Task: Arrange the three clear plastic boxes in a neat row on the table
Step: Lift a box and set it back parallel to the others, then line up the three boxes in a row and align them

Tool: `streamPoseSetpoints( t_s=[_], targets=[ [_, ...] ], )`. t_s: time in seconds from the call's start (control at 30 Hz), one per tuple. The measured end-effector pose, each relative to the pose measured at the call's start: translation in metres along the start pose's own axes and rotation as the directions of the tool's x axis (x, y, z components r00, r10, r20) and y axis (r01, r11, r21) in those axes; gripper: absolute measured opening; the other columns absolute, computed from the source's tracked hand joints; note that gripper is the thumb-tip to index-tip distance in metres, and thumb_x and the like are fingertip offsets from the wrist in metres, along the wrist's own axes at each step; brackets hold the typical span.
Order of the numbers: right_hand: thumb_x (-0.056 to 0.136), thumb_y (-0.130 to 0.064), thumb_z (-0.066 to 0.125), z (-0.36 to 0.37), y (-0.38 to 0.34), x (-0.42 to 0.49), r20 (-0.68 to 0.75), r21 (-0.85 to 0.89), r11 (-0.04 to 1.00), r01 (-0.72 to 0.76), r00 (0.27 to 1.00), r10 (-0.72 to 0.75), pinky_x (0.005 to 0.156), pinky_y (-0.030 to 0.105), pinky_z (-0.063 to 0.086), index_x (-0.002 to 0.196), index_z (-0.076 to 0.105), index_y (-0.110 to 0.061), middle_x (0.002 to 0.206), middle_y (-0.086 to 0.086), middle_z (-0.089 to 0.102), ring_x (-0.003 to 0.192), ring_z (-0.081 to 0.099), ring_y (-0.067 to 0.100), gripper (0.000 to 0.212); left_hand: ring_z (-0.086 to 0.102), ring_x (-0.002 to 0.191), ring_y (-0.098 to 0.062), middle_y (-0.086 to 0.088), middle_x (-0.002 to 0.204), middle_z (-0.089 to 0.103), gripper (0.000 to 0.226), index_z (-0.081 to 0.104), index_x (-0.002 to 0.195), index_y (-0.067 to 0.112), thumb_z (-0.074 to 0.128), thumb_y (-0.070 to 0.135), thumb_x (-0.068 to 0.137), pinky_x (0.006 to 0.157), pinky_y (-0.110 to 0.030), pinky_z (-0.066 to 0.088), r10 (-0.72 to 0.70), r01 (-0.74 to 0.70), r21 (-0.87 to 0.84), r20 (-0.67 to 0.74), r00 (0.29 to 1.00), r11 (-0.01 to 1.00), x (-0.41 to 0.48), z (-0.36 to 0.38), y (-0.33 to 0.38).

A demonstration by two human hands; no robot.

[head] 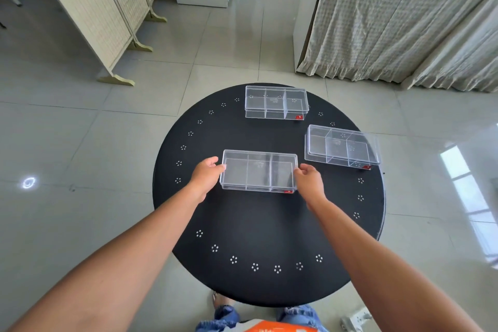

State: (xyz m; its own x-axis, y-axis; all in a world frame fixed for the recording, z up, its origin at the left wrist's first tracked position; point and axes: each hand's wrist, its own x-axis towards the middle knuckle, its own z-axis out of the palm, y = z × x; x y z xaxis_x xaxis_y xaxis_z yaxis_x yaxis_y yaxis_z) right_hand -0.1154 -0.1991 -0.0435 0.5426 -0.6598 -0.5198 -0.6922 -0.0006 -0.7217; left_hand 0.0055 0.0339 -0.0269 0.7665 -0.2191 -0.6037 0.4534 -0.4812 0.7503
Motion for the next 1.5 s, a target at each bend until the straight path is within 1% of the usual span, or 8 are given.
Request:
streamPoseSetpoints(
  t_s=[0.27,0.53,0.73,0.87,1.1,1.23,1.33,1.5],
  targets=[
    [0.088,-0.037,0.05,0.017,0.009,-0.022,0.145,-0.014,0.998,0.056,0.988,-0.053,0.095,0.041,0.052,0.127,0.056,-0.022,0.113,0.0,0.07,0.106,0.066,0.025,0.043,0.065,0.102,-0.019,0.0,0.115,0.07,0.026,0.062,0.12,0.021,0.051,0.018,0.096,0.077,-0.026,0.049,0.059,-0.054,-0.039,0.132,0.99,0.998,-0.021,0.001,-0.005],
    [0.087,-0.03,0.05,0.063,0.003,-0.065,0.294,0.033,0.99,0.134,0.946,-0.137,0.094,0.037,0.053,0.125,0.058,-0.026,0.112,-0.007,0.071,0.105,0.068,0.017,0.039,0.064,0.105,-0.018,0.001,0.115,0.067,0.022,0.057,0.115,0.028,0.054,0.02,0.095,0.095,-0.034,0.05,0.057,-0.06,-0.052,-0.045,0.997,0.997,-0.037,-0.058,-0.03],
    [0.088,-0.027,0.049,0.097,0.004,-0.089,0.383,0.048,0.99,0.132,0.913,-0.141,0.097,0.037,0.052,0.127,0.057,-0.026,0.114,-0.009,0.071,0.105,0.067,0.013,0.04,0.064,0.105,-0.019,-0.002,0.122,0.065,0.039,0.05,0.136,0.016,0.054,0.017,0.098,0.08,-0.028,0.049,0.002,-0.009,-0.105,-0.063,0.998,0.994,-0.054,-0.099,-0.066],
    [0.091,-0.023,0.049,0.109,0.008,-0.097,0.373,0.05,0.991,0.123,0.918,-0.133,0.094,0.035,0.052,0.125,0.058,-0.025,0.112,-0.008,0.071,0.104,0.067,0.014,0.035,0.062,0.107,-0.02,-0.001,0.121,0.064,0.041,0.049,0.139,0.016,0.054,0.018,0.098,0.095,-0.037,0.048,-0.019,0.012,-0.107,-0.066,0.998,0.994,-0.058,-0.108,-0.077],
    [0.092,-0.022,0.048,0.109,0.011,-0.101,0.338,0.025,0.994,0.109,0.935,-0.111,0.083,0.03,0.049,0.123,0.059,-0.024,0.11,-0.009,0.07,0.103,0.066,0.014,0.033,0.064,0.11,-0.02,-0.004,0.129,0.066,0.039,0.053,0.134,0.02,0.056,0.019,0.095,0.092,-0.032,0.048,-0.008,0.004,-0.084,-0.048,0.999,0.996,-0.054,-0.106,-0.087],
    [0.097,-0.028,0.049,0.102,0.008,-0.098,0.304,-0.006,0.997,0.073,0.95,-0.068,0.097,0.031,0.04,0.143,0.045,-0.02,0.133,-0.003,0.055,0.125,0.053,0.023,0.046,0.057,0.123,-0.027,-0.009,0.143,0.055,0.051,0.046,0.141,0.021,0.058,0.027,0.092,0.103,-0.041,0.046,0.02,0.002,0.127,-0.169,0.985,0.992,-0.052,-0.099,-0.079],
    [0.099,-0.033,0.05,0.085,0.001,-0.086,0.233,-0.006,0.999,0.051,0.971,-0.048,0.107,0.033,0.033,0.157,0.028,-0.016,0.153,0.005,0.043,0.139,0.043,0.024,0.064,0.046,0.136,-0.026,-0.007,0.149,0.044,0.058,0.042,0.146,0.023,0.058,0.029,0.091,0.107,-0.041,0.04,0.21,-0.056,0.435,-0.314,0.926,0.899,-0.055,-0.091,-0.057],
    [0.096,-0.033,0.05,0.037,-0.007,-0.048,0.081,0.012,0.997,0.082,0.993,-0.083,0.083,0.032,0.043,0.146,0.046,-0.018,0.116,0.002,0.06,0.096,0.057,0.022,0.053,0.053,0.128,-0.02,0.0,0.144,0.051,0.044,0.056,0.136,0.027,0.054,0.024,0.093,0.103,-0.035,0.04,0.38,-0.259,0.477,-0.176,0.908,0.84,-0.051,-0.051,-0.005]
  ],
)
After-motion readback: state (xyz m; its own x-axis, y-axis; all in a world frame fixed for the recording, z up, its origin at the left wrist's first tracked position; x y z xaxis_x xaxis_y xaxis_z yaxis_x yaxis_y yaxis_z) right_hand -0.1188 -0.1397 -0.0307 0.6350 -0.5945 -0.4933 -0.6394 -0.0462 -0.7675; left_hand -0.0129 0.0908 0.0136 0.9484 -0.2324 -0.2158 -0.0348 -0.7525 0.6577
